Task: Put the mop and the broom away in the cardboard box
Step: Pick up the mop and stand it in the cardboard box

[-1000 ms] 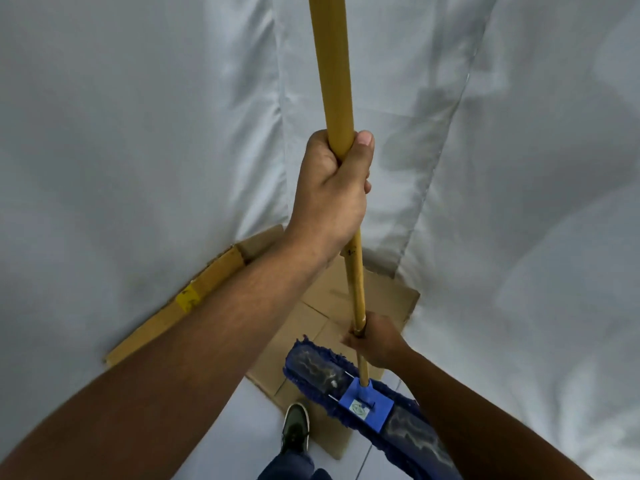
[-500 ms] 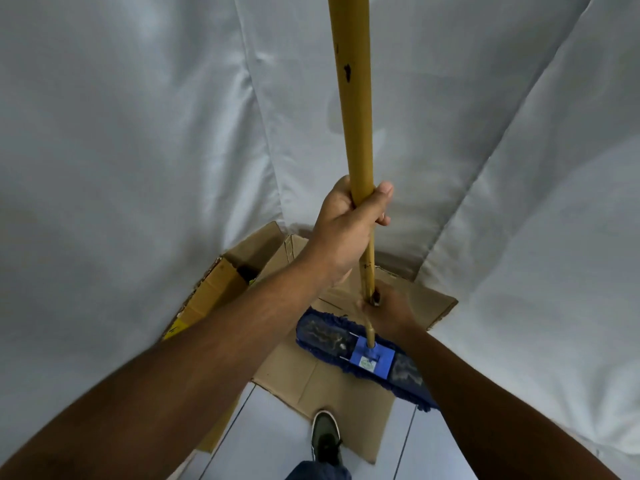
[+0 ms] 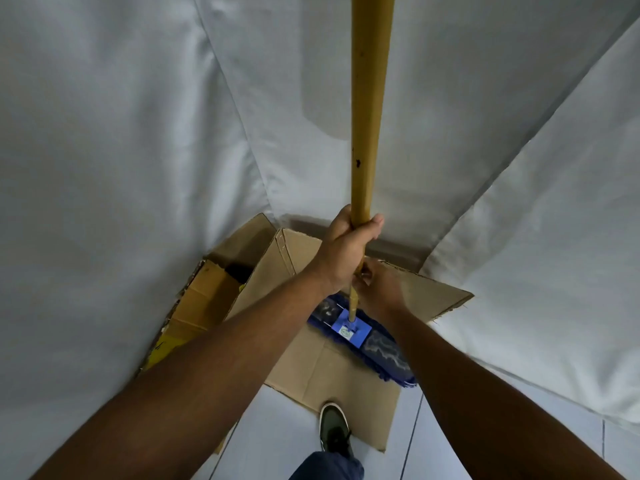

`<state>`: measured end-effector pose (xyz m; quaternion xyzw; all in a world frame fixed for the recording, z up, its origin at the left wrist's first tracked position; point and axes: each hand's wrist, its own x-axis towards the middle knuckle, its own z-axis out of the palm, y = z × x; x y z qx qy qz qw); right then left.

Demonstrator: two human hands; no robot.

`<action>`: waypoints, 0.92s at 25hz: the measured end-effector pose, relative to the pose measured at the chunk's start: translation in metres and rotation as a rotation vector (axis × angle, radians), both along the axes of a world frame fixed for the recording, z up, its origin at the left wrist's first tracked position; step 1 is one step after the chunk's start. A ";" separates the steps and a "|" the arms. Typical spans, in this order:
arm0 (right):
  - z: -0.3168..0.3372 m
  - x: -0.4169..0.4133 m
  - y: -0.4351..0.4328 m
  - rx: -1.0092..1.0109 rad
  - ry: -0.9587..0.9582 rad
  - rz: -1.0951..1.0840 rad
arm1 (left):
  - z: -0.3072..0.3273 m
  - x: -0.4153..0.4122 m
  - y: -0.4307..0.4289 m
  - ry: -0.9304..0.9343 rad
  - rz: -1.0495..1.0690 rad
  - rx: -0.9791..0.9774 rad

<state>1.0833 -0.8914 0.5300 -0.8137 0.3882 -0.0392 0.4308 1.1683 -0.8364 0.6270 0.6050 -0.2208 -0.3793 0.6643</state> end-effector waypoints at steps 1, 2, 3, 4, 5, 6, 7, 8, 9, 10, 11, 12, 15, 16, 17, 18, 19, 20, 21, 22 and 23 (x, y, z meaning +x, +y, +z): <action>-0.002 0.006 -0.001 0.031 -0.016 0.001 | -0.009 0.005 -0.001 0.016 0.017 0.042; -0.003 0.011 -0.002 0.059 -0.037 0.001 | -0.018 0.009 -0.003 0.028 0.030 0.092; -0.003 0.017 -0.003 0.074 -0.063 0.002 | -0.027 0.014 -0.003 0.033 0.038 0.153; -0.001 0.020 -0.003 0.076 -0.084 0.005 | -0.036 0.018 -0.003 0.037 0.039 0.222; 0.001 0.023 -0.003 0.071 -0.099 0.010 | -0.044 0.022 -0.003 0.041 0.037 0.290; 0.004 0.025 -0.004 0.065 -0.112 0.015 | -0.051 0.025 -0.003 0.041 0.036 0.340; 0.007 0.026 -0.004 0.065 -0.126 0.023 | -0.056 0.027 -0.003 0.027 0.042 0.366; 0.010 0.027 -0.005 0.070 -0.140 0.027 | -0.057 0.029 -0.003 0.004 0.054 0.369; 0.014 0.028 -0.005 0.075 -0.155 0.029 | -0.054 0.031 -0.005 -0.029 0.068 0.357; 0.019 0.030 -0.005 0.075 -0.173 0.029 | -0.050 0.033 -0.007 -0.071 0.082 0.345; 0.024 0.032 -0.006 0.065 -0.192 0.029 | -0.044 0.034 -0.009 -0.116 0.093 0.341; 0.028 0.034 -0.008 0.043 -0.209 0.032 | -0.039 0.035 -0.012 -0.156 0.109 0.339; 0.036 0.036 -0.014 -0.004 -0.221 0.052 | -0.036 0.034 -0.018 -0.232 0.165 0.320; 0.036 0.036 -0.016 -0.005 -0.215 0.061 | -0.036 0.033 -0.019 -0.241 0.185 0.313; 0.036 0.036 -0.017 -0.009 -0.208 0.073 | -0.037 0.031 -0.020 -0.243 0.201 0.310; 0.036 0.035 -0.017 -0.015 -0.199 0.086 | -0.038 0.030 -0.020 -0.238 0.206 0.312; 0.035 0.034 -0.017 -0.016 -0.186 0.100 | -0.040 0.029 -0.020 -0.232 0.189 0.323; 0.033 0.032 -0.017 -0.008 -0.169 0.113 | -0.043 0.030 -0.021 -0.228 0.151 0.341; 0.029 0.030 -0.017 0.011 -0.153 0.124 | -0.045 0.030 -0.020 -0.233 0.099 0.369; 0.026 0.027 -0.016 0.034 -0.141 0.132 | -0.047 0.031 -0.020 -0.244 0.040 0.404; 0.024 0.025 -0.016 0.052 -0.129 0.135 | -0.047 0.032 -0.021 -0.255 -0.018 0.442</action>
